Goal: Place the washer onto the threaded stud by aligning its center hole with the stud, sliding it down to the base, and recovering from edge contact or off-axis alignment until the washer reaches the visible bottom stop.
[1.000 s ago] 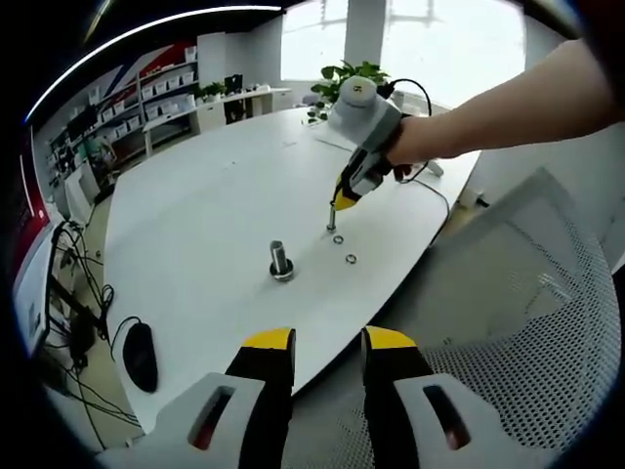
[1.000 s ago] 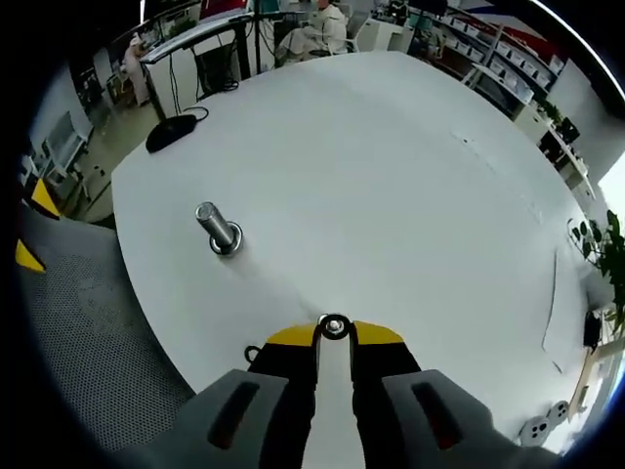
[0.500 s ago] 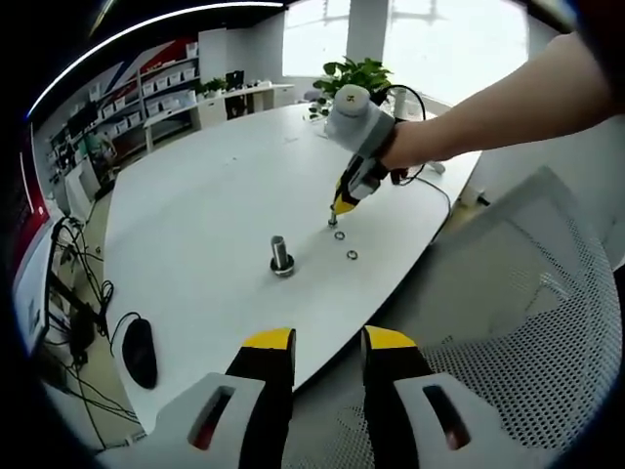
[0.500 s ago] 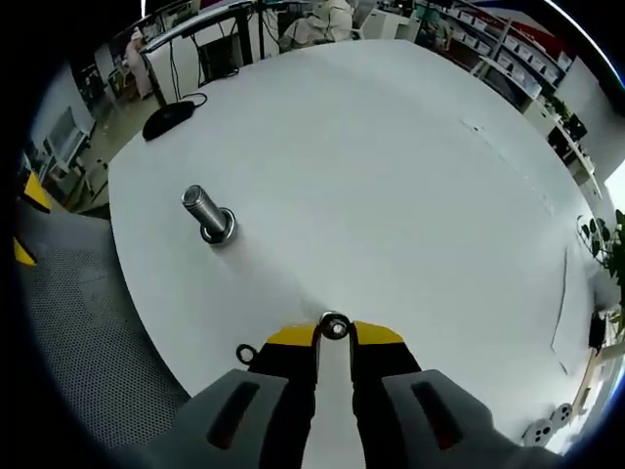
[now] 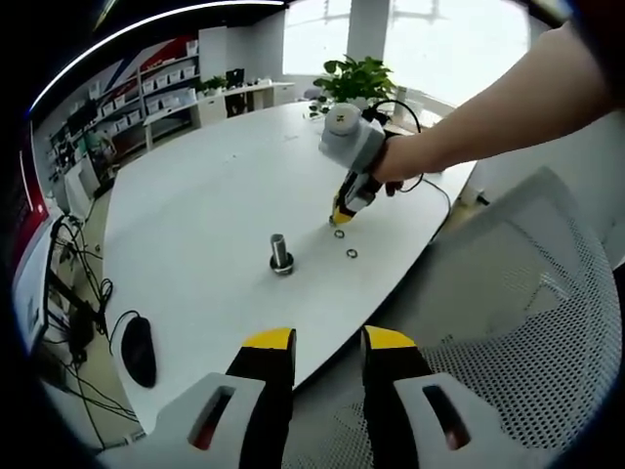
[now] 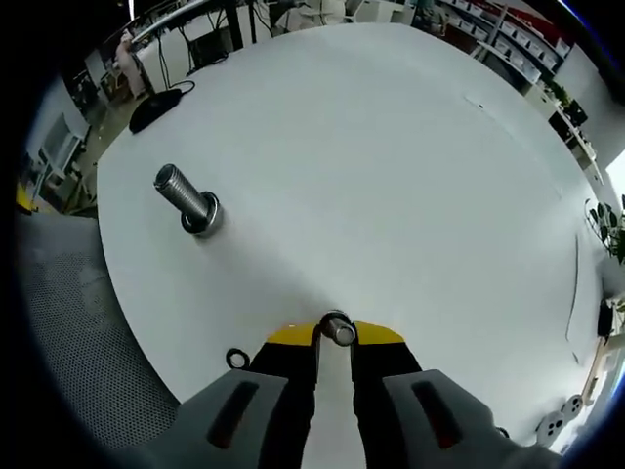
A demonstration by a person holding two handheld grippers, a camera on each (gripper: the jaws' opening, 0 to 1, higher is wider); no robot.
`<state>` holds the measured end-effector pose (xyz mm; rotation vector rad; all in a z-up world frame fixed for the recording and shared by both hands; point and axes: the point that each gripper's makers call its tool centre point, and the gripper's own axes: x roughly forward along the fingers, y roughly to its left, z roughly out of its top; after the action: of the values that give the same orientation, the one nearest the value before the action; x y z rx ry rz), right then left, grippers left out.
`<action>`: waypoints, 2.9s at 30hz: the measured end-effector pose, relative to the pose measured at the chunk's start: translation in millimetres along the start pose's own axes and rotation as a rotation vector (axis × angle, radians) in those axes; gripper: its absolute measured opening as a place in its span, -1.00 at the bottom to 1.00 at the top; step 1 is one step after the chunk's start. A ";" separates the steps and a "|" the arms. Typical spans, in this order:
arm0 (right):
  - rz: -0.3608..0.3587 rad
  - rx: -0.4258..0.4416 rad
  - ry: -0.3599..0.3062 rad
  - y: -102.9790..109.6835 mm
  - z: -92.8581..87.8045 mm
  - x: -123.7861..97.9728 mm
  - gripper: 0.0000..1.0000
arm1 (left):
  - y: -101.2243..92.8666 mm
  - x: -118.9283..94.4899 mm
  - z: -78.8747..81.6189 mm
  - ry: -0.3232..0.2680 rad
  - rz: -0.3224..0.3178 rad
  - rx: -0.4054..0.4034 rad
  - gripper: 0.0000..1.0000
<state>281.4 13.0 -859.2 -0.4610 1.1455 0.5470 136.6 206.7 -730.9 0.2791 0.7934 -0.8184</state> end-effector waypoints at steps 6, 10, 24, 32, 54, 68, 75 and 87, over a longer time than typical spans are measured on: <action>-0.006 0.009 -0.003 0.1 1.1 0.0 -0.69 | -0.9 0.3 0.0 -0.001 -0.005 0.002 -0.51; -0.011 0.013 -0.006 -1.6 0.2 0.4 -0.63 | -1.4 0.2 0.3 -0.003 -0.008 0.002 -0.51; -0.003 -0.053 0.090 8.8 -44.7 -12.0 -0.50 | -3.4 -0.1 0.5 -0.004 -0.018 0.013 -0.52; 0.078 -0.085 0.052 34.7 -44.6 -16.2 -0.43 | -3.1 0.1 0.2 -0.002 -0.017 0.016 -0.52; 0.134 -0.217 0.052 70.8 -31.9 -6.5 -0.48 | -2.3 0.0 -1.8 0.007 -0.008 0.019 -0.52; 0.139 -0.294 0.126 70.0 -30.6 -4.9 -0.57 | -1.4 0.0 -2.7 0.011 -0.003 0.018 -0.52; 0.130 -0.351 0.156 72.3 -29.3 -3.1 -0.67 | -0.1 -0.1 -2.9 0.012 0.004 0.017 -0.52; 0.112 -0.424 0.289 72.5 -29.9 -1.4 -0.67 | 2.1 -0.5 -4.6 0.015 0.019 0.017 -0.53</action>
<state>214.5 51.4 -872.9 -0.8659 1.3390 0.8474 135.5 210.7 -733.8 0.3073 0.7973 -0.8064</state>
